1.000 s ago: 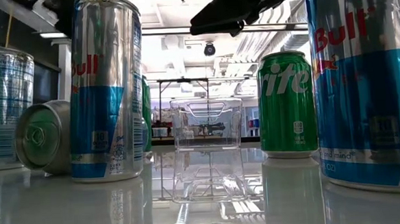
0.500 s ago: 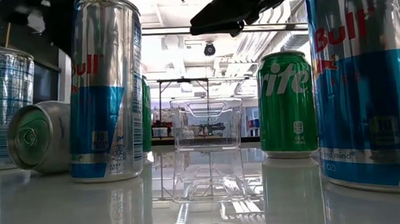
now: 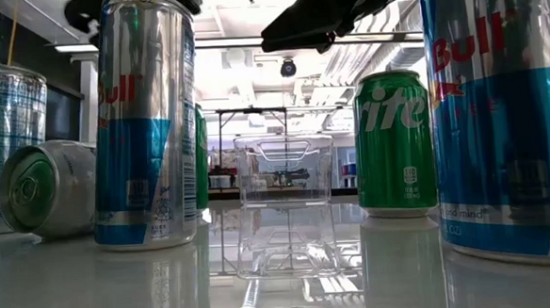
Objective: Sort soda cans
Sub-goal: Move the top right green soda can to the middle of the table
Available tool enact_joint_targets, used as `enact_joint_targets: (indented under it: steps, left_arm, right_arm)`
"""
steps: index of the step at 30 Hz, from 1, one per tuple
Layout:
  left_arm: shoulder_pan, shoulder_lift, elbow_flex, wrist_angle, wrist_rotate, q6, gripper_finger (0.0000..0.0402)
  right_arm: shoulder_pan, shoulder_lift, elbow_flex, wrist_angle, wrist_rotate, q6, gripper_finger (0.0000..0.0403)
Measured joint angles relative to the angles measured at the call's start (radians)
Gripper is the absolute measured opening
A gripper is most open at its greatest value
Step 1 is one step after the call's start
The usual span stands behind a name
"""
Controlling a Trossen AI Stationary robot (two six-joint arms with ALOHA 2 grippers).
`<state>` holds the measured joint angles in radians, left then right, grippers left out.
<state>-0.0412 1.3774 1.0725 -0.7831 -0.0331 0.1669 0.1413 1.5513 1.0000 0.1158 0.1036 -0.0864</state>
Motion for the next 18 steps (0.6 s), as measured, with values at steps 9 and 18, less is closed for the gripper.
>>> enact_joint_targets:
  steps: [9, 18]
  left_arm:
    - [0.022, 0.118, 0.0, 0.032, 0.058, 0.001, 0.0358]
    - [0.021, 0.205, 0.0, 0.083, 0.059, 0.017, 0.0355]
  right_arm:
    - [0.0, 0.0, 0.0, -0.012, -0.001, 0.028, 0.0129]
    - [0.0, 0.0, 0.0, -0.025, -0.001, 0.035, 0.0129]
